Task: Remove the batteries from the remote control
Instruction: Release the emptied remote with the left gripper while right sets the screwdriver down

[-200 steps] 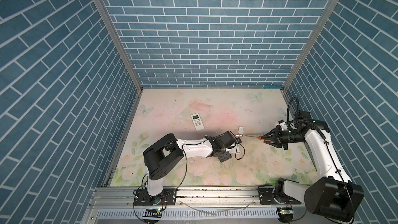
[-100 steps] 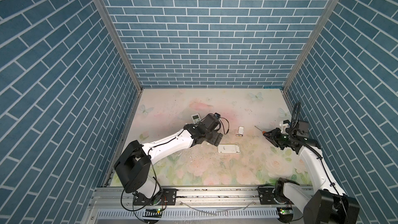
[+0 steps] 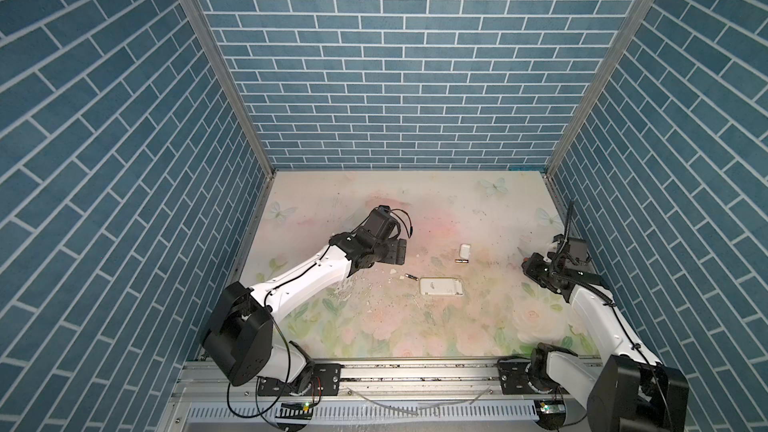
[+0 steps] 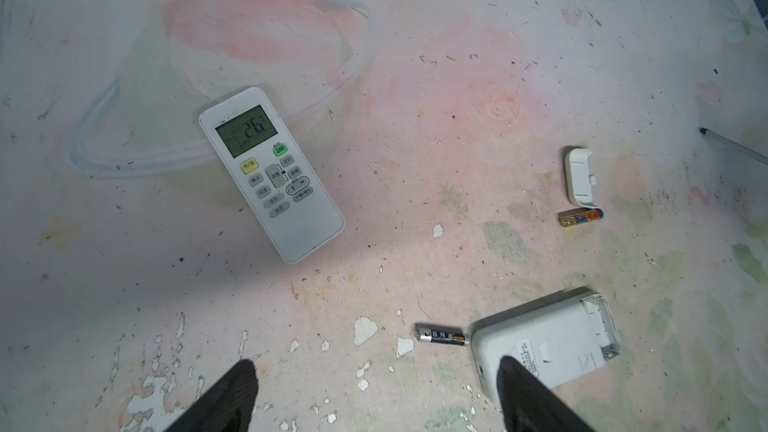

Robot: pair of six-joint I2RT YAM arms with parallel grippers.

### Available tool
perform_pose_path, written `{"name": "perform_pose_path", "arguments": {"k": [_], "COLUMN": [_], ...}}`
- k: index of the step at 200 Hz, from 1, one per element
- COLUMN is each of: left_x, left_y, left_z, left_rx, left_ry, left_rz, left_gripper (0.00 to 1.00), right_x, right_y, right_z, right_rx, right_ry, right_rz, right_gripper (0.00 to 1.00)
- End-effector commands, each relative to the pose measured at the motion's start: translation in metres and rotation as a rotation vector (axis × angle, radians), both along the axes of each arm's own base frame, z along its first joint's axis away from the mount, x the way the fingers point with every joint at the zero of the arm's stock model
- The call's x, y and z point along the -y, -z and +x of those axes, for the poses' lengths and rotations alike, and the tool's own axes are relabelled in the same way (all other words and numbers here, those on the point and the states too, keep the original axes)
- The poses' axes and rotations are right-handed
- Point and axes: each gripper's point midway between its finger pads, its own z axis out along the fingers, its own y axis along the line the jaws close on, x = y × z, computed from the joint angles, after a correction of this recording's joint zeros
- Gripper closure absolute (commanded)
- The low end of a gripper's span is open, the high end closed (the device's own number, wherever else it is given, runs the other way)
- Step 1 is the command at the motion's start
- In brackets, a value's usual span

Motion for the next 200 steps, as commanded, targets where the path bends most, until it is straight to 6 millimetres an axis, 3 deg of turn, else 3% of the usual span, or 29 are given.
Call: {"name": "perform_pose_path", "arguments": {"k": [1, 47, 123, 200], "left_x": [-0.005, -0.012, -0.037, -0.056], "left_y": [0.005, 0.002, -0.009, -0.008], "left_z": [0.000, 0.001, 0.007, 0.007], "left_rx": [-0.015, -0.008, 0.004, -0.025], "left_ry": [-0.018, -0.031, -0.061, -0.095], "left_rz": [0.003, 0.003, 0.005, 0.039], "left_gripper": [0.08, 0.08, 0.08, 0.07], "right_x": [-0.006, -0.031, -0.037, -0.037], "right_y": [0.005, 0.028, 0.039, 0.050], "right_z": [0.007, -0.001, -0.036, -0.044], "right_rx": [-0.021, -0.201, -0.325, -0.332], "right_ry": [-0.054, -0.105, -0.030, 0.012], "right_rz": [-0.074, -0.084, -0.111, -0.096], "right_gripper": [1.00, 1.00, 0.61, 0.57]}}
